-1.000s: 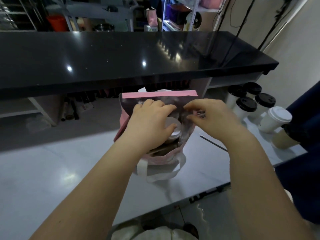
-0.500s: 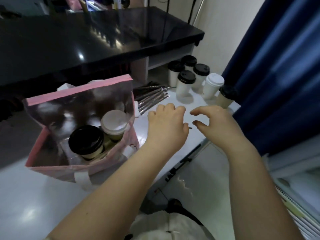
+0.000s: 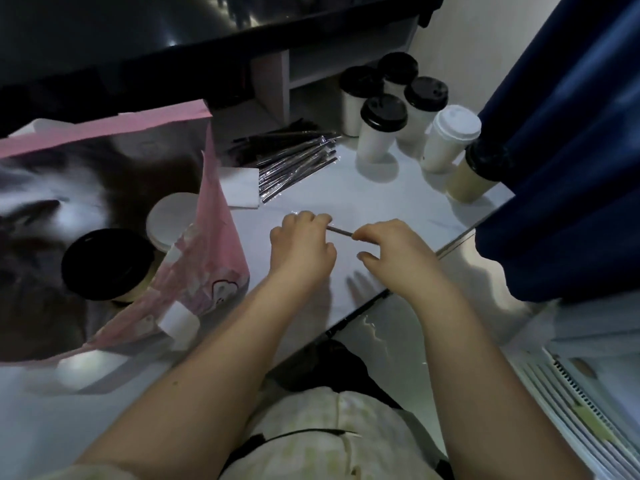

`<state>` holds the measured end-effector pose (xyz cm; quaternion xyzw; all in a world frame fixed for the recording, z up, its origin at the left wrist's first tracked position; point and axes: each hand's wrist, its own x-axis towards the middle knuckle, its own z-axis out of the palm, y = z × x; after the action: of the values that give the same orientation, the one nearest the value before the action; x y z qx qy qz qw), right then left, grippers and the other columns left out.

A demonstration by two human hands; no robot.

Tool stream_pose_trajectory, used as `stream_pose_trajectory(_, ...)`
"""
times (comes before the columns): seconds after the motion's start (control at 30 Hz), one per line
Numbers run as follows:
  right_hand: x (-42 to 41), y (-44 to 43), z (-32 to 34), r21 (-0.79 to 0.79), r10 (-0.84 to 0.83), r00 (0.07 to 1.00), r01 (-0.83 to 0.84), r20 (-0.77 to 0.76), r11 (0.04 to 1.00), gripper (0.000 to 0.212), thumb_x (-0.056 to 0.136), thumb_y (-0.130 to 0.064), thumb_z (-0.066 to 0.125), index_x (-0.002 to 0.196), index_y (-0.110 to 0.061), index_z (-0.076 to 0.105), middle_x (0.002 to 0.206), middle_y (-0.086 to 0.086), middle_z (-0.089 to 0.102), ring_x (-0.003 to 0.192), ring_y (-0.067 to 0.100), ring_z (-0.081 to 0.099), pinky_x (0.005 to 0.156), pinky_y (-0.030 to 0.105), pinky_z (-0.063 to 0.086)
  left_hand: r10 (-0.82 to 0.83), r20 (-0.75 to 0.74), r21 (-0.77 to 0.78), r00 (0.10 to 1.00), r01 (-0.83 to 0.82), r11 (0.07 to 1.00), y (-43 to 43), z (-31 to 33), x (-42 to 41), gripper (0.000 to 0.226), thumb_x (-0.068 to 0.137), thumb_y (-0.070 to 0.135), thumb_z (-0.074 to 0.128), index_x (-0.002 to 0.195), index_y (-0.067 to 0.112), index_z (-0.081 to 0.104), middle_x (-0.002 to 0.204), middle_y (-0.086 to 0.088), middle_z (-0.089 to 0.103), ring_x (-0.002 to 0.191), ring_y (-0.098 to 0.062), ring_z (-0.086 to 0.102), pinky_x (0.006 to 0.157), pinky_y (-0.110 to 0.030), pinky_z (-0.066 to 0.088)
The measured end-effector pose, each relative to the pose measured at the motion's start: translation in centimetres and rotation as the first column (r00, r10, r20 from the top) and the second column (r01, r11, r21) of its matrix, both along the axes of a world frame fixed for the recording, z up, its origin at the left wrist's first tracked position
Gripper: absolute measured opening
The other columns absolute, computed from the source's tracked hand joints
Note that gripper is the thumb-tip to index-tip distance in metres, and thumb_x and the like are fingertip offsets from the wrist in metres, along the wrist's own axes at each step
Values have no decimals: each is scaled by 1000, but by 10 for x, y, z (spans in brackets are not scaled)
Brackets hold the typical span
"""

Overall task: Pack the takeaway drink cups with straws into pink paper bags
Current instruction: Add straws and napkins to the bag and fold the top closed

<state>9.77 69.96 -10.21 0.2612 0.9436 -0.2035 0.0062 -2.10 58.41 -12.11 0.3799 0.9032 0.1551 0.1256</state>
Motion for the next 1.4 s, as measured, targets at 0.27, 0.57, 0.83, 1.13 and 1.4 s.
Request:
stream_pose_trajectory(0.27, -76, 52, -60, 89, 265, 956, -277, 125, 957, 25, 86, -38, 63, 107, -25, 61, 112, 0, 54, 109, 29, 43, 81, 35, 32, 264, 8, 91, 964, -264, 960, 28, -25, -25, 44, 88, 20, 57, 132, 22, 57, 136, -1, 52, 127, -26, 41, 100, -39, 32)
stream_pose_trajectory(0.57, -143, 90, -76, 89, 420, 907, -416, -31, 905, 15, 87, -14, 56, 93, -20, 69, 98, -1, 61, 102, 27, 43, 77, 35, 22, 509, -20, 134, 861, -502, 854, 27, -24, -53, 41, 87, 15, 59, 128, 18, 60, 132, -3, 55, 125, -27, 44, 106, -42, 34)
stream_pose_trajectory(0.83, -185, 93, -80, 156, 478, 872, -460, -106, 874, 31, 84, -26, 64, 116, -26, 63, 119, -2, 54, 113, 30, 40, 93, 40, 24, 565, -42, 88, 824, -560, 824, 33, -26, -69, 43, 86, 15, 60, 128, 19, 60, 130, -3, 55, 123, -28, 44, 101, -37, 33)
stream_pose_trajectory(1.13, -215, 107, -78, 99, 575, 817, -570, -42, 816, 13, 81, -33, 70, 92, -26, 69, 102, -5, 60, 111, 27, 40, 90, 37, 15, 551, -27, 128, 834, -543, 830, 44, -28, -87, 47, 78, 7, 61, 124, 15, 63, 125, -5, 60, 118, -30, 48, 100, -43, 39)
stream_pose_trajectory(1.4, -218, 113, -86, 108, 608, 792, -601, -55, 792, 4, 88, -27, 64, 90, -24, 65, 101, -6, 60, 108, 24, 41, 92, 37, 14, 557, -25, 167, 830, -546, 821, 53, -30, -89, 42, 78, 2, 63, 117, 13, 67, 120, -4, 64, 116, -29, 53, 98, -47, 40)
